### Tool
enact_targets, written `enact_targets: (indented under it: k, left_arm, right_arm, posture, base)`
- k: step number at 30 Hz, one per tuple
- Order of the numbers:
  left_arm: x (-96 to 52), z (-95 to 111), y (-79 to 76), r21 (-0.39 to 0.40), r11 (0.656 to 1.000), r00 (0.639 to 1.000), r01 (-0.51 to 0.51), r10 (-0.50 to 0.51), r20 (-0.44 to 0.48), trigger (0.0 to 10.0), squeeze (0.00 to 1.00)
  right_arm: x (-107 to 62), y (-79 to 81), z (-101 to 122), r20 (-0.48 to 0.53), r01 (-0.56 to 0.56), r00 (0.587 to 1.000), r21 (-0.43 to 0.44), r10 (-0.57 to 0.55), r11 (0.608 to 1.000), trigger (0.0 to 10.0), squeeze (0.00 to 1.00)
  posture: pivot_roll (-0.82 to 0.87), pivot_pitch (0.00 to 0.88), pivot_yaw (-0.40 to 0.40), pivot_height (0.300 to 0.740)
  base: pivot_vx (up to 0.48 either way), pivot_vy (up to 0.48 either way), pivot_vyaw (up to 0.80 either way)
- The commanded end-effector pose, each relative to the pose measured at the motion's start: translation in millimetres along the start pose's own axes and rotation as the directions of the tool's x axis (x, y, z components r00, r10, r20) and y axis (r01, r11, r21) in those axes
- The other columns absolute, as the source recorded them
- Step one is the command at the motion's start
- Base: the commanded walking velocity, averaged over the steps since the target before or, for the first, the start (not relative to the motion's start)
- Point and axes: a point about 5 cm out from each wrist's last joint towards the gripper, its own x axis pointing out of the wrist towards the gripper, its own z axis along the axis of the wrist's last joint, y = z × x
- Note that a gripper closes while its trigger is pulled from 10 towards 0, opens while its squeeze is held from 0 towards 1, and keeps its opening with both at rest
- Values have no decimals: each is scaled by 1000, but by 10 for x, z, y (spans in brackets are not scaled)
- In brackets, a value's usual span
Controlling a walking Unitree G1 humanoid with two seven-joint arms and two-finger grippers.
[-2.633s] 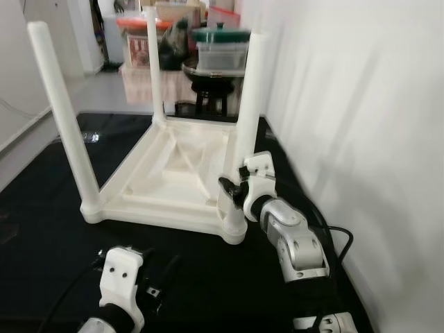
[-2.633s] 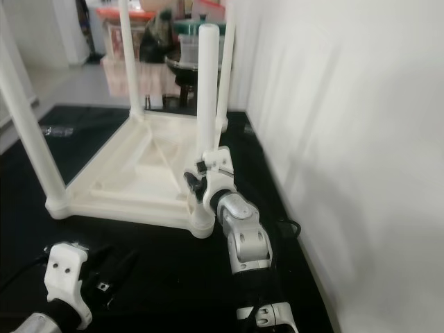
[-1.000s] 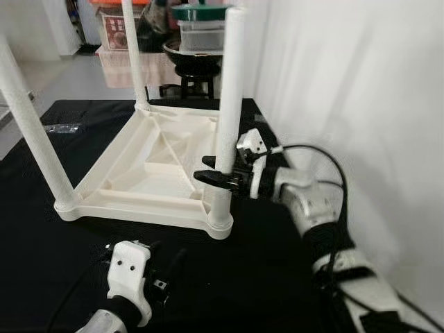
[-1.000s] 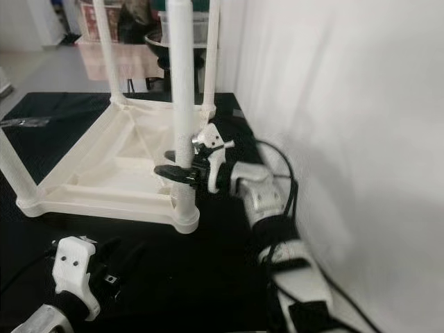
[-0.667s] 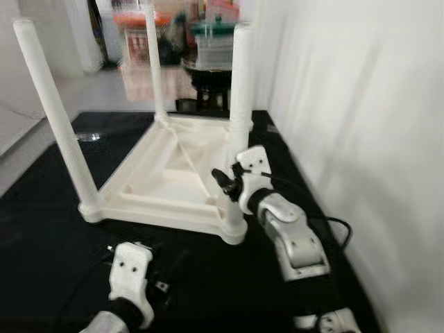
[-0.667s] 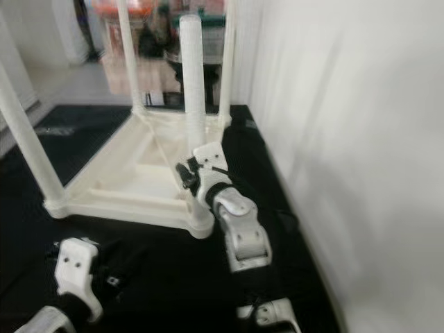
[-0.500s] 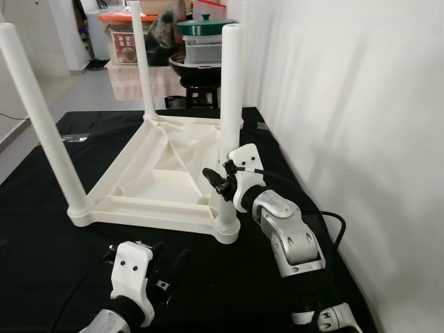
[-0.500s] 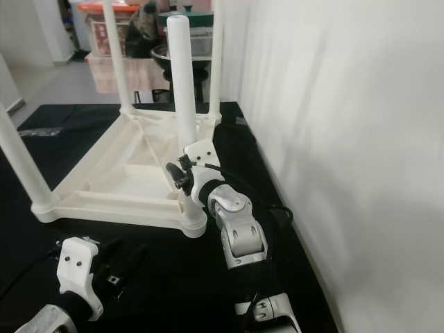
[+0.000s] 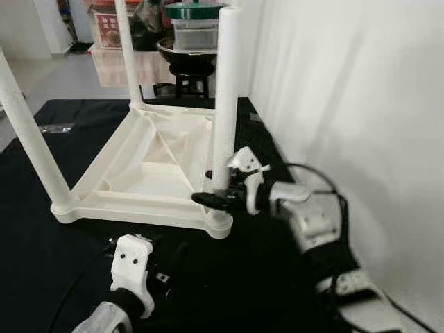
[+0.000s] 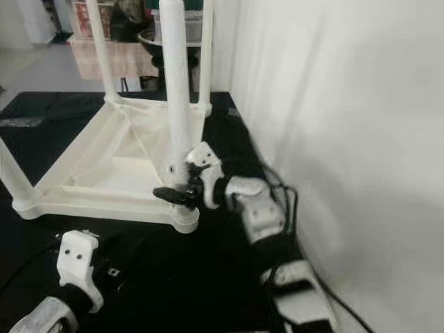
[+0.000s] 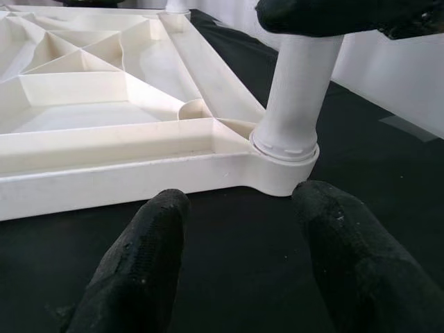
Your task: Building children table
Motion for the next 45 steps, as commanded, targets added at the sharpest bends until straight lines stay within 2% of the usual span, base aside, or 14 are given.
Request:
enact_targets:
  k: [1, 6, 7, 8, 9, 24, 25, 26, 28, 38, 39, 43, 44, 45]
  left_arm:
    - [-2, -28, 5, -2, 1000, 1000, -6, 6, -11, 10000, 0]
    - [-8, -24, 7, 3, 1000, 1000, -8, 8, -10, 10000, 0]
    - [-18, -19, 12, 6, 1000, 1000, -14, 14, -10, 10000, 0]
    - [-18, -19, 12, 6, 1000, 1000, -14, 14, -10, 10000, 0]
    - [-23, -19, 14, 6, 1000, 1000, -16, 16, -10, 10000, 0]
    - [-85, -39, 24, 5, 1000, 1000, -20, 20, -25, 10000, 0]
    - [-105, -44, 32, 5, 1000, 999, -19, 20, -29, 10000, 0]
    - [-133, -56, 51, 4, 1000, 999, -19, 19, -40, 10000, 0]
    - [-141, -62, 55, 4, 1000, 999, -18, 18, -45, 10000, 0]
    - [-121, -89, 17, 0, 1000, 998, 8, -8, -59, 10000, 0]
    - [-118, -87, 28, -1, 1000, 998, 3, -3, -58, 10000, 0]
    - [-114, -80, 39, -1, 1000, 999, -2, 2, -54, 10000, 0]
    - [-111, -78, 40, -1, 1000, 999, -2, 2, -54, 10000, 0]
    - [-111, -78, 40, -1, 1000, 999, -2, 2, -54, 10000, 0]
  right_arm:
    - [51, 2, -9, -21, -109, 994, 0, 109, 994, 10000, 0]
    - [111, -82, 12, -50, -150, 987, 8, 151, 989, 10000, 0]
    - [142, -85, 24, -66, -196, 979, -1, 195, 981, 4706, 0]
    - [142, -85, 24, -66, -196, 979, -1, 195, 981, 4706, 0]
    - [146, -78, 28, -69, -223, 972, 0, 222, 975, 0, 0]
    - [-59, -198, -339, -105, 29, 994, 70, -21, 997, 0, 0]
    - [-48, -182, -529, -195, 245, 955, 91, -224, 965, 0, 0]
    - [-129, 77, -922, -421, 628, 742, 165, -522, 760, 0, 0]
    - [-164, 289, -1024, -480, 659, 709, 190, -517, 728, 0, 0]
    - [-48, 368, -734, -388, 549, 797, 145, -463, 823, 0, 0]
    - [-10, 341, -690, -370, 537, 809, 149, -457, 830, 10000, 0]
    - [13, 376, -587, -359, 553, 804, 156, -475, 818, 10000, 0]
    - [29, 350, -519, -328, 539, 820, 168, -469, 825, 10000, 980]
    - [29, 350, -519, -328, 539, 820, 168, -469, 825, 10000, 980]
  posture:
    - [76, 0, -86, 740]
    - [83, 0, -90, 740]
    - [92, 0, -97, 740]
    - [92, 0, -97, 740]
    - [95, 0, -98, 740]
    - [70, 0, -87, 740]
    - [61, 0, -83, 740]
    - [48, 0, -70, 740]
    - [48, 0, -70, 740]
    - [33, 0, -60, 740]
    - [39, 0, -59, 740]
    - [41, 0, -59, 740]
    - [46, 0, -63, 740]
    - [46, 0, -63, 740]
  base:
    - [0, 0, 0]
    - [0, 0, 0]
    - [0, 0, 0]
    - [0, 0, 0]
    - [0, 0, 0]
    - [0, 0, 0]
    - [0, 0, 0]
    - [0, 0, 0]
    - [0, 0, 0]
    - [0, 0, 0]
    - [0, 0, 0]
    - [0, 0, 0]
    - [0, 0, 0]
    - [0, 0, 0]
